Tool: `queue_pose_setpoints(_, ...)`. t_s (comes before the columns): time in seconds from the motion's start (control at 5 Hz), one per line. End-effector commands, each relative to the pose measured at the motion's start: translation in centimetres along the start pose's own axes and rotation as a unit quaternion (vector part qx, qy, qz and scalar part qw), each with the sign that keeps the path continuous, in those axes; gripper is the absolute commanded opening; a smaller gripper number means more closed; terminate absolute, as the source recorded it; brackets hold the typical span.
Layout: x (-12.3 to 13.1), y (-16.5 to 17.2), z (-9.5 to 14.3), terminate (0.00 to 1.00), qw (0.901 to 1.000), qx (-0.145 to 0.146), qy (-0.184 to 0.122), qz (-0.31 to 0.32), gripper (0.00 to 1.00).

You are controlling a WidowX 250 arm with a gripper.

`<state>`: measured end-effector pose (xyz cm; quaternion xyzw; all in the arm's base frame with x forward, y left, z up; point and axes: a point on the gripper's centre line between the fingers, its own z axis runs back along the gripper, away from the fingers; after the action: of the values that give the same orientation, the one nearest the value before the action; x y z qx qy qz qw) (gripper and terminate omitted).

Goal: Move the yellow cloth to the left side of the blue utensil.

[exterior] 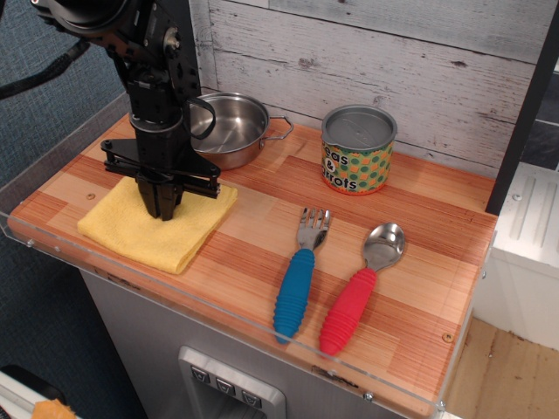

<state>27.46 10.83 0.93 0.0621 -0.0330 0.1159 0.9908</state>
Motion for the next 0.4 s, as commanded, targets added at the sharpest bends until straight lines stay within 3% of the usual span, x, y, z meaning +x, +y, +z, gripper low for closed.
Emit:
queue_pose_setpoints(0.0, -0.3, -2.3, 1.4, 0.00, 0.9999, 0.003, -0.010, 0.003, 0.00)
queue_pose_setpoints(0.2, -0.5, -3.5, 1.4, 0.00, 0.9999, 0.005, -0.009, -0.003, 0.00)
